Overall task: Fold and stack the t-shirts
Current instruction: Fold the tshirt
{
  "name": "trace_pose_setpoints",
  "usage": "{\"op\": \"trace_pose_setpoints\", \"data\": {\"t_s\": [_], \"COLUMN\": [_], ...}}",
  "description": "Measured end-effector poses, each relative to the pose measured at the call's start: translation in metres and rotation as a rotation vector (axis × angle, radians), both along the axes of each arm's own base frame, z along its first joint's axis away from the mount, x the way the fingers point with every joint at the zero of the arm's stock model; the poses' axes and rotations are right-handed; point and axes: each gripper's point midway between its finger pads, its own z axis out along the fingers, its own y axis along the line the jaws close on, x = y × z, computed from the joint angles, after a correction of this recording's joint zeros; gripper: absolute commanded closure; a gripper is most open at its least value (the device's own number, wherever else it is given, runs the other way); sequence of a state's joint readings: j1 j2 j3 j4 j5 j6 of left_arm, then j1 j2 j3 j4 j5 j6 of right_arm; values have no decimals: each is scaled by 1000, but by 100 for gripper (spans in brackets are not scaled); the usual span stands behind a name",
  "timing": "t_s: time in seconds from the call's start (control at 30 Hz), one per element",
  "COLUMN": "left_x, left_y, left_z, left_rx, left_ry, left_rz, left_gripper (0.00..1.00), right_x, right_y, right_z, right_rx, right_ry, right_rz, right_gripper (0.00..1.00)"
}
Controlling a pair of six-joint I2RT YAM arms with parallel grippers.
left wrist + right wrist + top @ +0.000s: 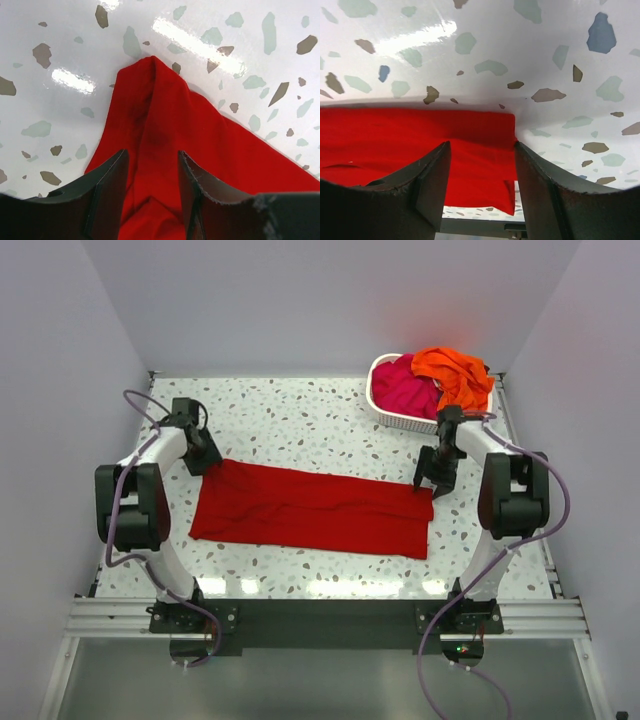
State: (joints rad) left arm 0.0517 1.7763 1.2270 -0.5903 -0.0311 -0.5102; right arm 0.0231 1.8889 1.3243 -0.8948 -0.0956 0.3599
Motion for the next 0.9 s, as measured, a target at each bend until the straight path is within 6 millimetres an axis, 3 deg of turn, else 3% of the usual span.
{"op": "trace_pose_setpoints", "data": {"t_s": [0.2, 0.33, 0.4, 0.43, 0.47, 0.57, 0.7, 0.9], "left_x": [-1, 0, 4, 6, 8, 11, 16, 53], "left_y": [1, 2, 2, 2, 2, 3, 2, 0], "left_z": [-13, -16, -17, -18, -20, -27, -33, -32], "left_rx": [3, 6, -1, -8, -16, -34, -59, -93], "left_ry": [32, 30, 19, 14, 10, 10, 14, -29], "left_rz": [-5, -11, -15, -17, -19, -22, -26, -42], "left_gripper": [51, 54, 68, 80, 85, 97, 100, 100], "right_x": [-12, -15, -16, -17, -17, -18, -17, -6], "right_y": [0, -1, -3, -5, -5, -6, -5, -3], "right_z": [-16, -20, -21, -22, -22, -23, -23, -22], "right_rx": [0, -3, -6, -8, -9, -9, -1, 4], "right_ry": [48, 54, 58, 62, 64, 72, 88, 110], "right_rz": [-7, -12, -22, -27, -30, -40, -43, -43], "right_gripper": [45, 58, 69, 73, 84, 99, 100, 100]}}
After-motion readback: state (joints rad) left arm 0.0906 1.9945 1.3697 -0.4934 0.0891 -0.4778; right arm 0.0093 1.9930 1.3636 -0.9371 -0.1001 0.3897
